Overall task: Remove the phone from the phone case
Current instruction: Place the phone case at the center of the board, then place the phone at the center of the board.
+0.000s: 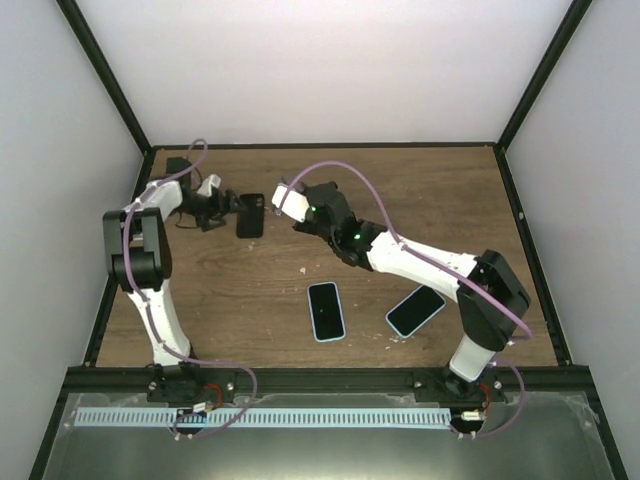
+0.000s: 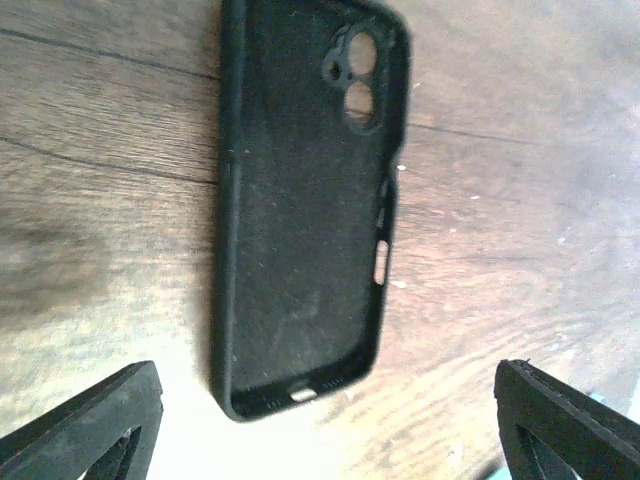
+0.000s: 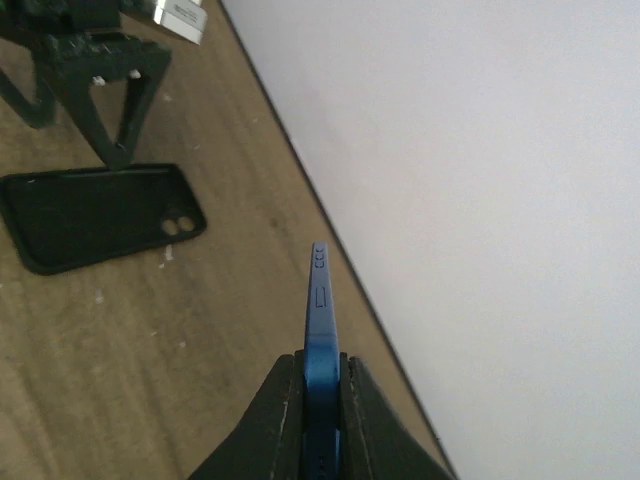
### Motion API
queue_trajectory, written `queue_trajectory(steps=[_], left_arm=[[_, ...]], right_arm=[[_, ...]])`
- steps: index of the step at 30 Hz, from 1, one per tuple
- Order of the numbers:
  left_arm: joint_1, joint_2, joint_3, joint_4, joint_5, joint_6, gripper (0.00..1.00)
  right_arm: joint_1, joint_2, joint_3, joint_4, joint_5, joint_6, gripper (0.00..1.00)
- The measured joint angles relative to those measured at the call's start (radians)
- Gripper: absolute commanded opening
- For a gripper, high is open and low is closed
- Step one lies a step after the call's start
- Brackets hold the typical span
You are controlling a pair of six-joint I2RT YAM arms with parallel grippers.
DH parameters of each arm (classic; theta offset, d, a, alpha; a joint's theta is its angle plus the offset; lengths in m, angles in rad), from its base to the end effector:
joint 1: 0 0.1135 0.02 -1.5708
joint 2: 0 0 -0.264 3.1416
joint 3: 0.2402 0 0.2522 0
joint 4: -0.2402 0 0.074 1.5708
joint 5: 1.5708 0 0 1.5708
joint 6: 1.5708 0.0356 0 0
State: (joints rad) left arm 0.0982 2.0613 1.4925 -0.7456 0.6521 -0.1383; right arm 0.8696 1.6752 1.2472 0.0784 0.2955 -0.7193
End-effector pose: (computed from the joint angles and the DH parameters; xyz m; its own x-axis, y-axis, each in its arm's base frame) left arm 0.4092 0.0186 0.1660 -0.9638 -0.2050 -0.1703 -0.0582 0.7853 -0.6164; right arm 0.2639 0.2965 0.2920 0.1991 -0.7412 -0.6410 -0.5627 0.4491 -0.6940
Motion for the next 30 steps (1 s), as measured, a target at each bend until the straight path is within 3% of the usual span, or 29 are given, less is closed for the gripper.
queue_trajectory(steps=[2,8,18,30], left_arm=[[0.018,-0.043,-0.018,0.005,0.015,-0.02,1.0],[0.065,-0.243,-0.117,0.063,0.134,-0.117,1.0],[0.029,-0.476,-0.278,0.255,0.393,-0.346,0.98],[-0.103,-0.559,-0.385,0.487,0.466,-0.569,0.56]], right_arm=[[0.009,0.002,0.0,0.035,0.024,-0.026,0.01],[0.054,0.025,-0.054,0.285,0.121,-0.181,0.01],[0.137,0.138,-0.218,0.757,0.225,-0.526,0.01],[0.2,0.168,-0.235,0.986,0.261,-0.702,0.01]])
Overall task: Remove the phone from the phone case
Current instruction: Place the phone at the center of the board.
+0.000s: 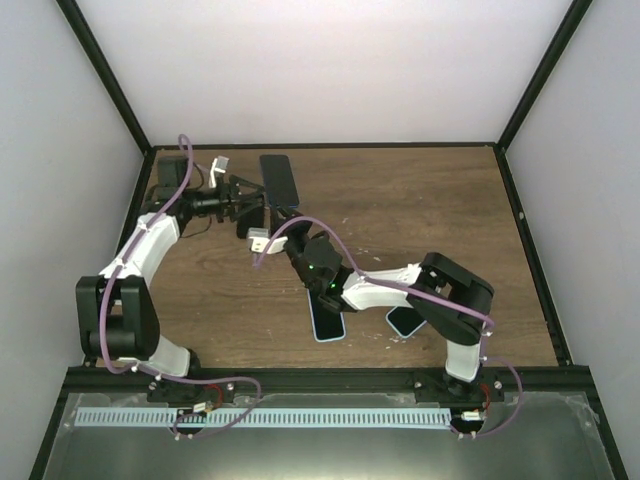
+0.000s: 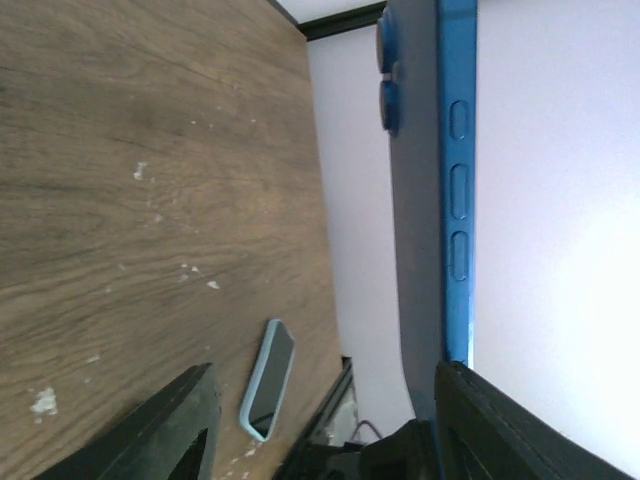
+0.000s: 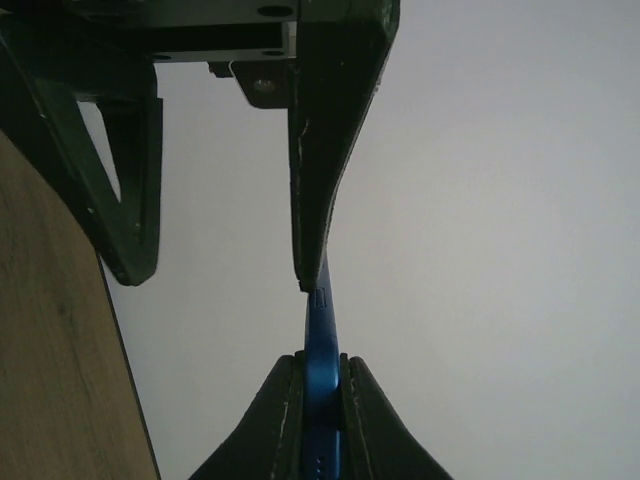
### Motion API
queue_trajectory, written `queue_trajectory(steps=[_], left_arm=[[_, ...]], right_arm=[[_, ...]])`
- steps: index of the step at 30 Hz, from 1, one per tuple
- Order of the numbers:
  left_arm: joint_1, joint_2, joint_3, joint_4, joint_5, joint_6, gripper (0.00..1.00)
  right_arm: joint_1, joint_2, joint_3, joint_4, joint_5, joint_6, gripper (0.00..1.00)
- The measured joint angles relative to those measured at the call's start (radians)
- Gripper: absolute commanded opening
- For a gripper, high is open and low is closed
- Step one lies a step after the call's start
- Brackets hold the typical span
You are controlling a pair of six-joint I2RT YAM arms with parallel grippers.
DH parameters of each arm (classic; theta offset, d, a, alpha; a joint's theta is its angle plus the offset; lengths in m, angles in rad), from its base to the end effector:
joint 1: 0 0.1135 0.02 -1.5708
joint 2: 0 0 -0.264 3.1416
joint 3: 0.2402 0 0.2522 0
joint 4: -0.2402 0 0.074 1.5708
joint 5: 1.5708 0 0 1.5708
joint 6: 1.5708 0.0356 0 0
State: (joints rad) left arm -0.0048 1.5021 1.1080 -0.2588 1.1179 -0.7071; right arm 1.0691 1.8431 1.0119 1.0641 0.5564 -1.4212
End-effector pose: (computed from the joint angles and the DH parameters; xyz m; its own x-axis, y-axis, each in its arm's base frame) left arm 0.3221 -0.0336 0.2838 -0.9272 -0.2798 -0.2490 0.1500 0.3319 -0.9313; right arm 0.2097 0.3433 0.2513 0.5084 -0.8192 -0.2655 0.0356 0.3281 -0.9440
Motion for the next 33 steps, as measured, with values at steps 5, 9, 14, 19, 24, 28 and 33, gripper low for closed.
queue_trajectory(steps=[5,9,14,19,24,28,33], left_arm=[[-0.017,-0.005,-0.004,0.068,0.012,-0.053,0.53],[-0.022,-0.018,-0.013,0.117,0.016,-0.086,0.5],[-0.024,-0.019,-0.031,0.168,0.021,-0.127,0.43],[-0.026,-0.019,-0.04,0.188,0.02,-0.145,0.27],[-0.029,-0.019,-0.043,0.182,0.016,-0.139,0.11],[-0.03,-0.018,-0.043,0.163,0.016,-0.138,0.0],[-0.023,-0.011,-0.043,0.113,0.014,-0.099,0.0]], right_arm=[[0.011,0.0,-0.002,0.021,0.021,-0.013,0.01],[0.018,0.001,-0.002,0.028,0.029,-0.019,0.01],[0.032,0.011,-0.002,0.029,0.027,-0.019,0.01],[0.036,0.021,-0.002,0.03,0.028,-0.021,0.01],[0.04,0.042,-0.002,0.056,0.027,-0.049,0.02],[0.045,0.063,-0.005,0.08,0.031,-0.085,0.15],[0.051,0.063,-0.014,0.092,0.032,-0.088,0.52]])
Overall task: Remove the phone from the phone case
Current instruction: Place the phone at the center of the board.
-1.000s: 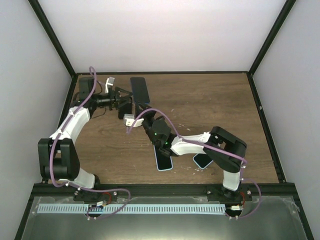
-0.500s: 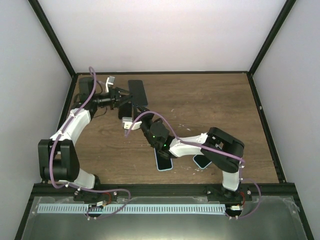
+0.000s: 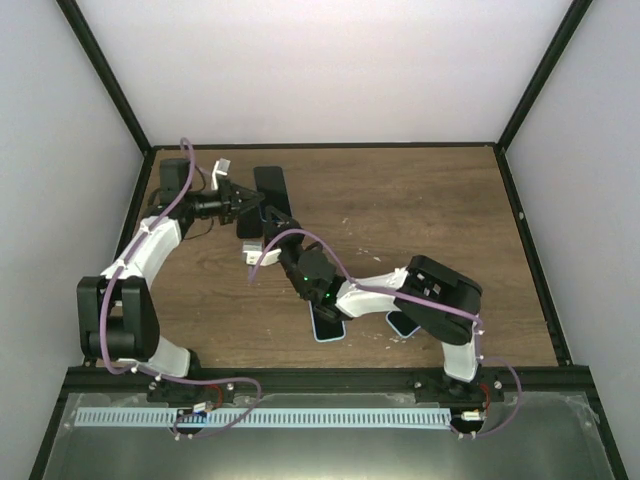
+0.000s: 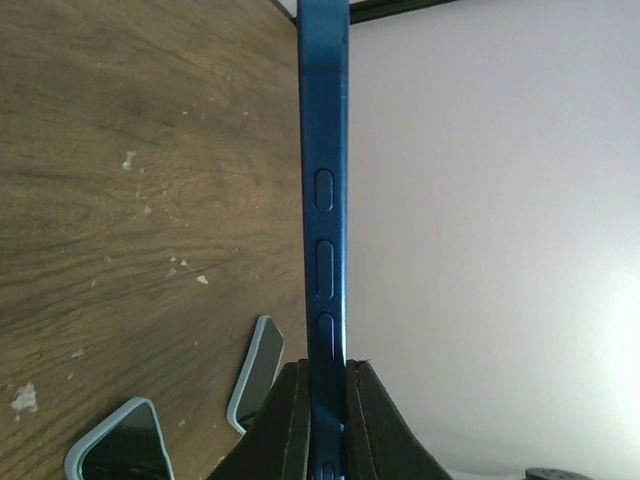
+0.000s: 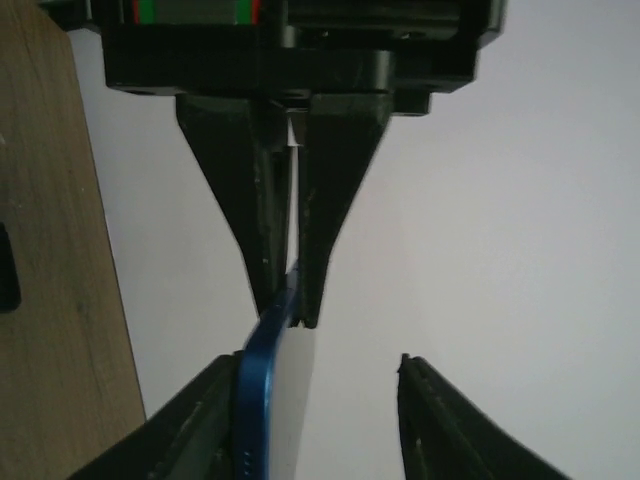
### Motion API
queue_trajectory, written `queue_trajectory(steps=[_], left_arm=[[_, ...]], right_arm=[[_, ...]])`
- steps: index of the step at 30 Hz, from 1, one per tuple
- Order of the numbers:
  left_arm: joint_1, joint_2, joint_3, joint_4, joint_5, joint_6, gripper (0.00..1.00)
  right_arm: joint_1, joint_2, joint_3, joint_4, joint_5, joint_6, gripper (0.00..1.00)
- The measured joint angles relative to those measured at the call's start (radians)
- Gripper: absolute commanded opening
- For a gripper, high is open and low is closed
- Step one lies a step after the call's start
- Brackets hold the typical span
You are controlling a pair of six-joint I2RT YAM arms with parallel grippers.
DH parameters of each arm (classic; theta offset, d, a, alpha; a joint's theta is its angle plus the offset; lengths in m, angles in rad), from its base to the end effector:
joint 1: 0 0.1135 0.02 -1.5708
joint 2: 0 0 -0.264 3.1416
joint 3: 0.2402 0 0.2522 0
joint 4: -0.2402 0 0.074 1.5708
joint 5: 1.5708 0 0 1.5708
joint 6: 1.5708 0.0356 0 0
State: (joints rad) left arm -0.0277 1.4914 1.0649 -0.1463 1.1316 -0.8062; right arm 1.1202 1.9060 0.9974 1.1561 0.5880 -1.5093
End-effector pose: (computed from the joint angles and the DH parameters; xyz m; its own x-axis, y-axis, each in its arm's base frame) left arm 0.3208 -0.0411 0.2816 -0.9323 -0.2811 -0.2277 0.1435 0.2905 -0.9461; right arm 0.1943 0.3562 0.2319 0.5204 -0.8313 -0.1952 0.0749 0.2721 -0.9593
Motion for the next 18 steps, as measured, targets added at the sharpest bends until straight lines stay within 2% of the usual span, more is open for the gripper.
queue_trajectory(steps=[3,10,18], left_arm=[[0.026,0.011,0.0,-0.05,0.002,0.052,0.0],[0.121,0.033,-0.002,-0.221,0.002,0.243,0.0],[0.168,0.056,-0.001,-0.514,-0.055,0.621,0.0]], right_arm=[[0.004,-0.029,0.0,-0.074,-0.004,0.063,0.71],[0.005,-0.179,0.001,-0.441,-0.076,0.338,0.99],[-0.039,-0.29,0.073,-0.878,-0.239,0.657,1.0]])
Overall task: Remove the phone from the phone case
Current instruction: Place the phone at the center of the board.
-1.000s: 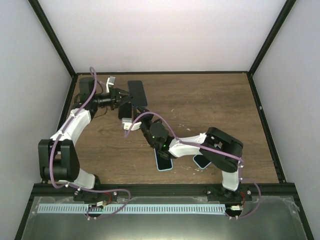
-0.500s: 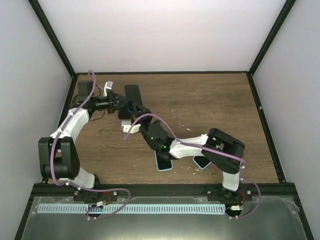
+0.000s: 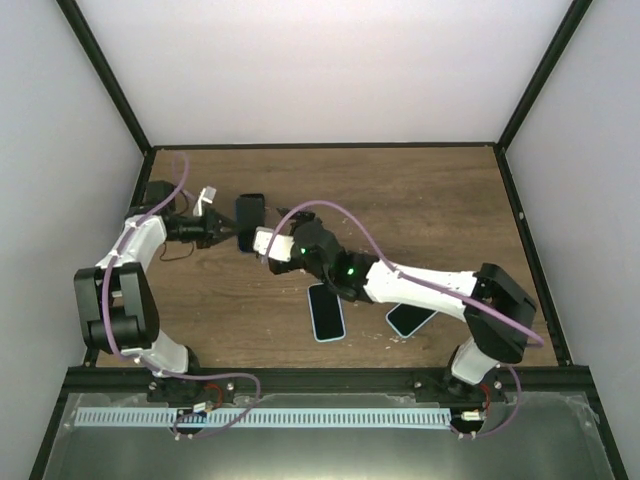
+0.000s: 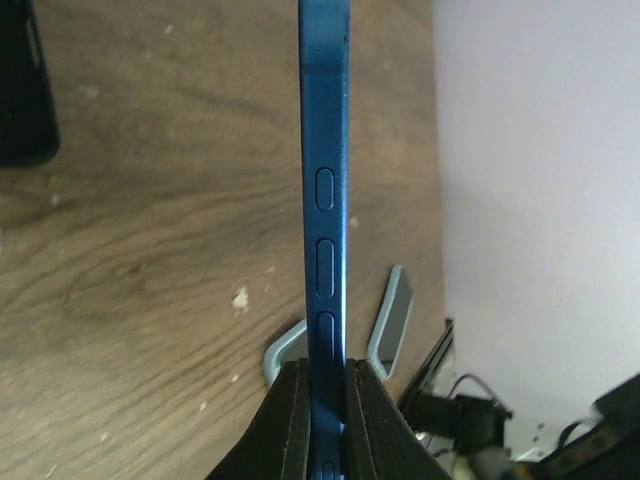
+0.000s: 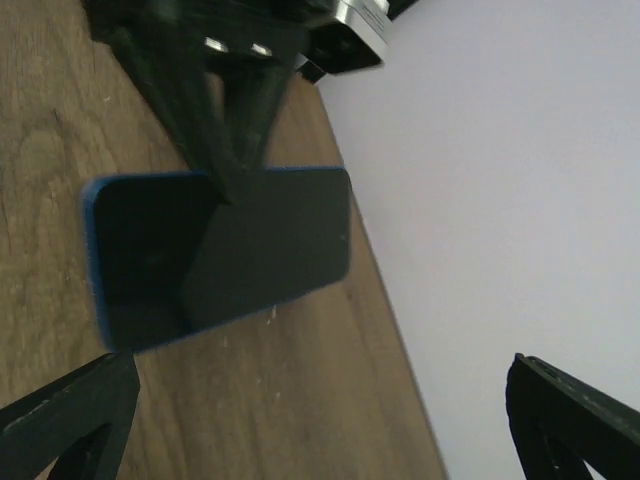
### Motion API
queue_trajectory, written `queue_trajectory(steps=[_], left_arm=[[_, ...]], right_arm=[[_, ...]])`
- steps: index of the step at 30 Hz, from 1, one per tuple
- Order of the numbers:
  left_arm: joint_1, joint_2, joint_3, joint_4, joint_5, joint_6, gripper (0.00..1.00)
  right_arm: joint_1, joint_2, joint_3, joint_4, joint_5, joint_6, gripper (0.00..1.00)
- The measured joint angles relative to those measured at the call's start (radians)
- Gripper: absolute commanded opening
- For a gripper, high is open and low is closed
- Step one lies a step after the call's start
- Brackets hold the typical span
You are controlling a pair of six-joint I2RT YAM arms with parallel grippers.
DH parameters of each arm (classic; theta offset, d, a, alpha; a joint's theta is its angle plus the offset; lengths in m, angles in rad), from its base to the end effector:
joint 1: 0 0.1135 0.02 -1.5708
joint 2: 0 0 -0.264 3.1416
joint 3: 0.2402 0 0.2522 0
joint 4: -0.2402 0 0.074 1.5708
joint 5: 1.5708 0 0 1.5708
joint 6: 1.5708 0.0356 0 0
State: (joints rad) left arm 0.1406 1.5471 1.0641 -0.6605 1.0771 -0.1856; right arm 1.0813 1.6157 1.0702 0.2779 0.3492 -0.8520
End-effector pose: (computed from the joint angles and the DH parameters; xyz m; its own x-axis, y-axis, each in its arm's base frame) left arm 0.2977 0.0105 0.2341 -0.9401 -0.2214 -0.2594 0.1236 0.4879 -0.8641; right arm 0.1875 0.3261 0.2730 0.4255 -0.7053 -0.5670 -0.5375 0.3071 -0.7854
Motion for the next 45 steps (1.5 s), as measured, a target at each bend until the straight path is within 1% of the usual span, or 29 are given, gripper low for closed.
queue_trajectory(steps=[1,6,9,13,21,30,37,39,45], left_arm=[[0.002,0.007,0.0,-0.049,-0.012,0.065,0.0],[0.031,0.049,-0.006,-0.192,-0.048,0.269,0.0],[0.052,0.09,-0.014,-0.254,-0.061,0.351,0.0],[0.064,0.18,-0.014,-0.309,-0.067,0.426,0.0],[0.071,0.326,-0.013,-0.341,-0.095,0.475,0.0],[0.095,0.362,-0.011,-0.314,-0.109,0.467,0.01],[0.097,0.402,0.013,-0.283,-0.096,0.456,0.12],[0.096,0.409,0.015,-0.267,-0.099,0.447,0.19],[0.096,0.417,0.015,-0.227,-0.151,0.4,0.47]], right_arm=[[-0.02,-0.006,0.023,-0.067,-0.037,0.042,1.0],[-0.127,-0.055,0.073,-0.267,-0.169,0.178,1.0],[-0.171,-0.083,0.077,-0.329,-0.216,0.225,1.0],[-0.19,-0.095,0.077,-0.38,-0.261,0.266,1.0],[-0.203,-0.095,0.077,-0.428,-0.306,0.293,1.0],[-0.208,-0.088,0.079,-0.433,-0.323,0.293,1.0],[-0.209,-0.087,0.079,-0.438,-0.328,0.296,1.0],[-0.209,-0.084,0.08,-0.439,-0.329,0.296,1.0],[-0.209,-0.065,0.08,-0.444,-0.329,0.297,1.0]])
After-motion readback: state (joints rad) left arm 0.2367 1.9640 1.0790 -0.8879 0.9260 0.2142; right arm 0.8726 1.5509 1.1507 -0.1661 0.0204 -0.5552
